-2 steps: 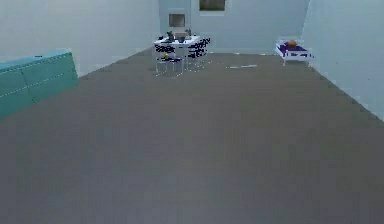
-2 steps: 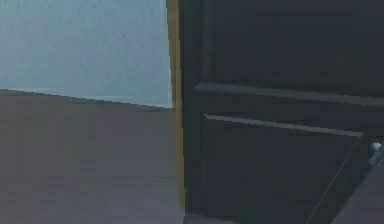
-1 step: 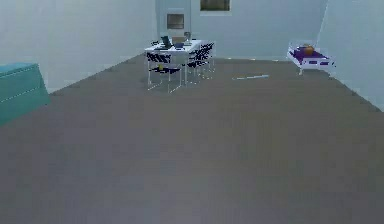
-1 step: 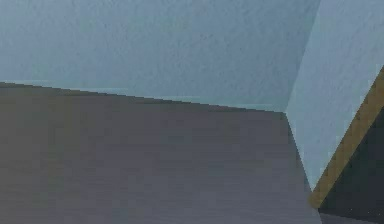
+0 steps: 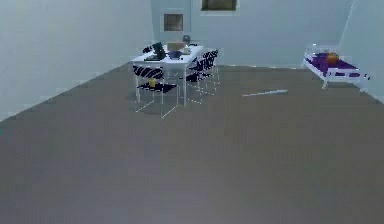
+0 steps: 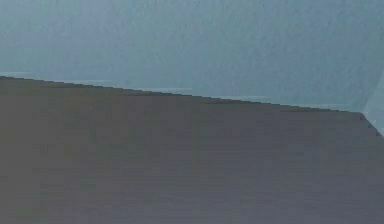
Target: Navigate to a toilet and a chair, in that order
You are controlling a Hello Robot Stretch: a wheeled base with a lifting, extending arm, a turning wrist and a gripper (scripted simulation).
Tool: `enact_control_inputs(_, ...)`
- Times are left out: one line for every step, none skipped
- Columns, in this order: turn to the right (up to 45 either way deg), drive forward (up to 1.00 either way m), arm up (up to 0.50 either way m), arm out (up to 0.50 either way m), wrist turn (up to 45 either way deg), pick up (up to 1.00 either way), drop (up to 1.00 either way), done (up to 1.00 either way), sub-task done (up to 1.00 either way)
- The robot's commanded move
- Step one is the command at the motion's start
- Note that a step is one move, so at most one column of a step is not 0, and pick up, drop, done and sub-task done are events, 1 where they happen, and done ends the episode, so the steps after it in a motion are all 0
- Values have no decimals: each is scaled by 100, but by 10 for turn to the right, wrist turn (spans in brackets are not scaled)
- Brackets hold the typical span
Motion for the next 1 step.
enact_control_inputs(0,100,0,0,0,0,0,0,0)
